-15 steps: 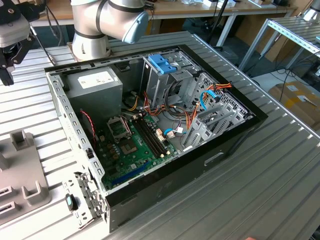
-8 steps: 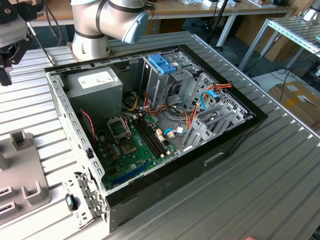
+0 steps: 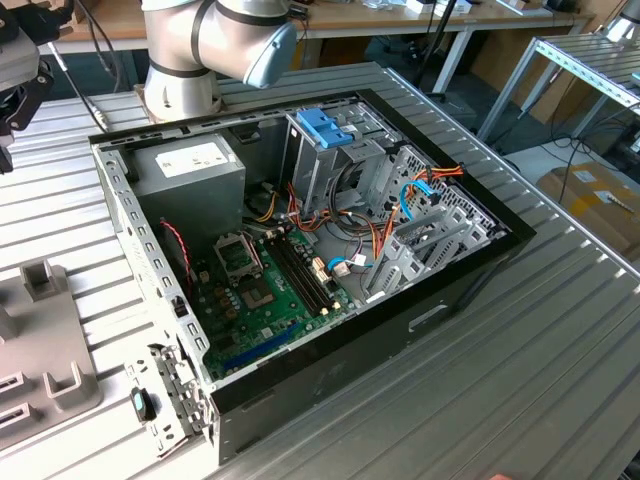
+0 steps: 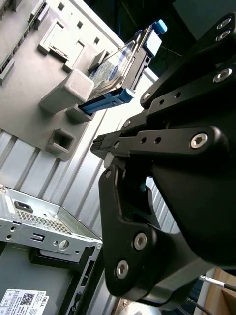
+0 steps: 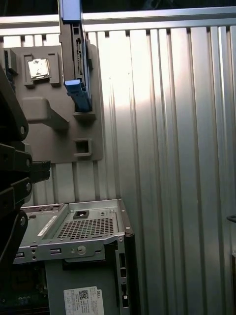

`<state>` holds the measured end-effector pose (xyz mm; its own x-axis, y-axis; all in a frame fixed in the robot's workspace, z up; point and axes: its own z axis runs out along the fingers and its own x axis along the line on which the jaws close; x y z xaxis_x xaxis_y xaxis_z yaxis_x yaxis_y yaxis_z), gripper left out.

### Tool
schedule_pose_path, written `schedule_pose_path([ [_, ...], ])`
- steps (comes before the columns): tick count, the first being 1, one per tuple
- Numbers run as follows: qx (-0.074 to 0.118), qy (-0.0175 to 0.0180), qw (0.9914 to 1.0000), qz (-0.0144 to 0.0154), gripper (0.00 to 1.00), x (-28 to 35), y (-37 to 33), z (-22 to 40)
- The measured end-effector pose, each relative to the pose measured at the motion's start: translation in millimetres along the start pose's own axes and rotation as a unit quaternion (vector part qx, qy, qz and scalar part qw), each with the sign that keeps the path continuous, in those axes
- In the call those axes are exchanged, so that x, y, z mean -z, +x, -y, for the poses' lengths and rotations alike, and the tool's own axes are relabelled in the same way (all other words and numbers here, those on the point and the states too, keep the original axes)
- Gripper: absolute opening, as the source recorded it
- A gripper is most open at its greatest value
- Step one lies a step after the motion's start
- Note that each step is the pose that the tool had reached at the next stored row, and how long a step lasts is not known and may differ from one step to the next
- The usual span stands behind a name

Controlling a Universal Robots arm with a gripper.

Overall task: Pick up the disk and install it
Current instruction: 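Reach for the disk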

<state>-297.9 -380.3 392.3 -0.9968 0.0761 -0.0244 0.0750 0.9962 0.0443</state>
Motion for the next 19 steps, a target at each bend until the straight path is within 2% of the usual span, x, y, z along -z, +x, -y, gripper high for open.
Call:
schedule_pose_path([
  [12, 0.0, 0.0, 1.0, 0.0, 0.11, 0.1, 3.0, 0.2],
  [19, 0.0, 0.0, 1.0, 0.0, 0.11, 0.3, 11.1, 0.9],
])
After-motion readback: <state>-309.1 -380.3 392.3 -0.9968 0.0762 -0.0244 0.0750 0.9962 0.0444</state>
